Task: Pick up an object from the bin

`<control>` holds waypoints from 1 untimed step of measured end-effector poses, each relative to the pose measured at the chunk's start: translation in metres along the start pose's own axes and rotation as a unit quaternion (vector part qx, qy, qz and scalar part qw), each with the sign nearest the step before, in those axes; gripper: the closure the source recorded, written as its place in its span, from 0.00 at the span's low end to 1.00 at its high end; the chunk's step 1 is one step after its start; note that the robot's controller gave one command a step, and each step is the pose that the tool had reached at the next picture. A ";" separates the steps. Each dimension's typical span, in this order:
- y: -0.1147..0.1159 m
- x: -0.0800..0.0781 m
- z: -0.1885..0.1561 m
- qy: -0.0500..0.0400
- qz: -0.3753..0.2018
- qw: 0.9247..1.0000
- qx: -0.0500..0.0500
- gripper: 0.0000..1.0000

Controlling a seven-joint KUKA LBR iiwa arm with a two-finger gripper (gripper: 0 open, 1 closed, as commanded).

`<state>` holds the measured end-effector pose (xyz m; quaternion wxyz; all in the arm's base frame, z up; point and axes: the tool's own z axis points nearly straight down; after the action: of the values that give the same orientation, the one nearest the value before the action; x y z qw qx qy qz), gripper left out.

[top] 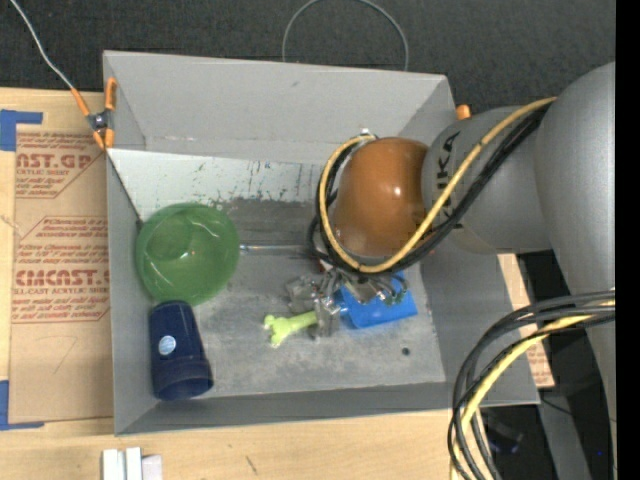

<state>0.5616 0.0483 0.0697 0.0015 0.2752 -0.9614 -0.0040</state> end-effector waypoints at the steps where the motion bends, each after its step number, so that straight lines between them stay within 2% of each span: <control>1: -0.020 0.007 -0.001 -0.001 -0.016 1.000 0.000 1.00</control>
Offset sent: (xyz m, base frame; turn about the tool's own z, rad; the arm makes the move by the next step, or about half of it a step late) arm 0.0000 -0.0233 0.0003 0.0107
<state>0.5667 0.0277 0.0703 0.0009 0.2910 -0.9567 -0.0047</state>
